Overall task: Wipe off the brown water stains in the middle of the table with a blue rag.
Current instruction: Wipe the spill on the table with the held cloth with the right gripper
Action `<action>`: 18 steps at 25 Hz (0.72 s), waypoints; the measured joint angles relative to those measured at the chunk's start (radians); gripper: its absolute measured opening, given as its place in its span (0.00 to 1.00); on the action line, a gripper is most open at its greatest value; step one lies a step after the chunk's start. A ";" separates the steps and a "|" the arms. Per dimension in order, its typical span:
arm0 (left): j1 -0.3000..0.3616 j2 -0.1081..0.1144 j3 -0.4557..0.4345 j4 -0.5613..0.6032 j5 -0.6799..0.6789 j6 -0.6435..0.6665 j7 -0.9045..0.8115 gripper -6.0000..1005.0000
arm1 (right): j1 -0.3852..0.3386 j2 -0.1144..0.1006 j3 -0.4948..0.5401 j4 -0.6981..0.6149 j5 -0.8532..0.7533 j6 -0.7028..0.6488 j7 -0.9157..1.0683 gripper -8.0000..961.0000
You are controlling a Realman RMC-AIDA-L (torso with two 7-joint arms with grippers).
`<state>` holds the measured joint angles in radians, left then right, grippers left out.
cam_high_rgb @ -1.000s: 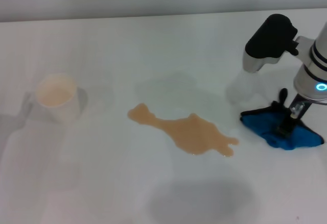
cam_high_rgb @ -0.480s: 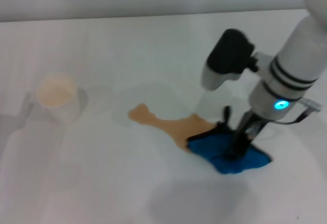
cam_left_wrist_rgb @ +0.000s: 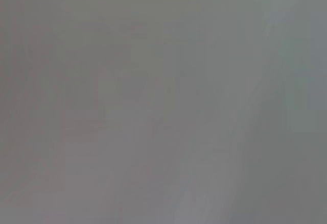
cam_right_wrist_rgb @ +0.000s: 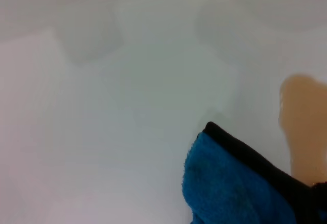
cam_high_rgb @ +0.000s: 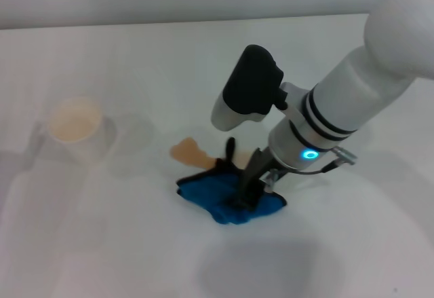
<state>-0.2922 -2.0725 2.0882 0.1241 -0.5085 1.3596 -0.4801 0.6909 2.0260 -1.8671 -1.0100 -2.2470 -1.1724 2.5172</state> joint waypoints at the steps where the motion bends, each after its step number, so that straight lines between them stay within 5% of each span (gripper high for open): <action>1: -0.002 0.000 0.001 0.000 0.001 -0.002 0.000 0.84 | -0.003 0.001 -0.009 0.001 0.007 0.024 0.000 0.14; 18: -0.019 -0.003 0.001 0.000 0.002 -0.030 0.000 0.84 | -0.014 0.002 -0.200 0.061 0.140 0.436 -0.001 0.14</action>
<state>-0.3115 -2.0755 2.0895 0.1242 -0.5066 1.3292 -0.4801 0.6772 2.0277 -2.0670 -0.9487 -2.1074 -0.7367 2.5162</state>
